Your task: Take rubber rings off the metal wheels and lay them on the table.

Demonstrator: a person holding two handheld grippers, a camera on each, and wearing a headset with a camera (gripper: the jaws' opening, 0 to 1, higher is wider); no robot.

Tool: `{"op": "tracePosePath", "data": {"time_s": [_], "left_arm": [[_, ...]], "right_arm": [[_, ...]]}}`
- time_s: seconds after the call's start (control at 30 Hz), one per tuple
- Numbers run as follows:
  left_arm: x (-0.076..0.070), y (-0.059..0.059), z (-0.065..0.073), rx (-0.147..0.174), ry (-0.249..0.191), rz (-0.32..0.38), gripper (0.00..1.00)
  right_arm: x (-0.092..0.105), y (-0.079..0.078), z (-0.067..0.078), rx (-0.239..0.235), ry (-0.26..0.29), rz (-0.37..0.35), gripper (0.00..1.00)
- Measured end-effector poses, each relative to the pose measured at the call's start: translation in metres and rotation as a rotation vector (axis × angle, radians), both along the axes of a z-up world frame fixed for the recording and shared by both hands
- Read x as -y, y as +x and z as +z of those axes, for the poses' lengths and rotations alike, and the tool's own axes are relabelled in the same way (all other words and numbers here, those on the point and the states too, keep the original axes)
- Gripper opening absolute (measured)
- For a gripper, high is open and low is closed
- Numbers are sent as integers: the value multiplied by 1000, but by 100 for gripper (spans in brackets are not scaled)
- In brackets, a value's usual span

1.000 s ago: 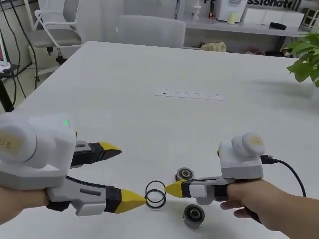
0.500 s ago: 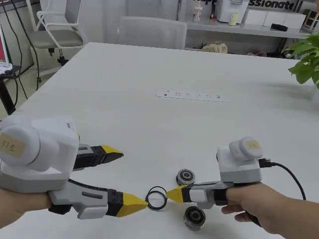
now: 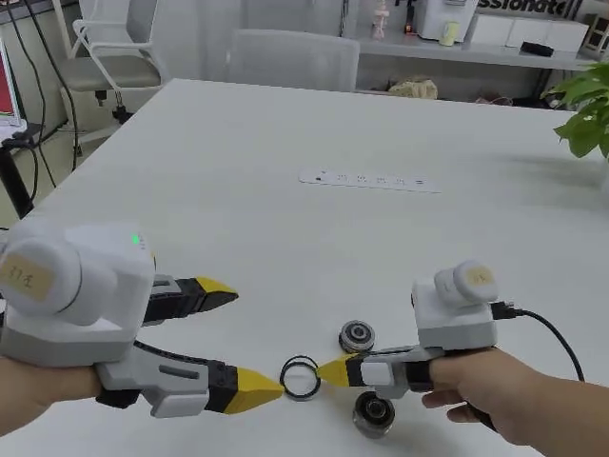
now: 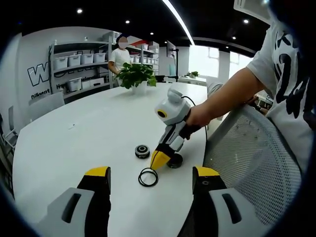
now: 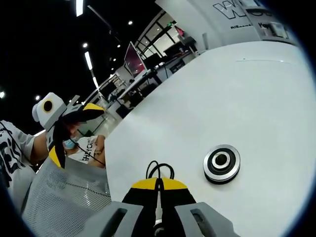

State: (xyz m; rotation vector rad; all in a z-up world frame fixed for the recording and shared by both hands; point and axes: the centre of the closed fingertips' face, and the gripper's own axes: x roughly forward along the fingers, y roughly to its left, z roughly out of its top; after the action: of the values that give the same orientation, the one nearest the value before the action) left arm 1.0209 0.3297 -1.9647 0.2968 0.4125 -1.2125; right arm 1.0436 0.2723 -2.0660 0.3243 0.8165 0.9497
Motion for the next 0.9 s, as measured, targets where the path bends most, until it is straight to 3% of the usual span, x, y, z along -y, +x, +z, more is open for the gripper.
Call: {"op": "tracePosePath", "data": {"time_s": [0.9], "left_arm": [[0, 2, -3, -12, 6, 2, 64]], "right_arm": [[3, 8, -10, 27, -48, -11, 0]]}}
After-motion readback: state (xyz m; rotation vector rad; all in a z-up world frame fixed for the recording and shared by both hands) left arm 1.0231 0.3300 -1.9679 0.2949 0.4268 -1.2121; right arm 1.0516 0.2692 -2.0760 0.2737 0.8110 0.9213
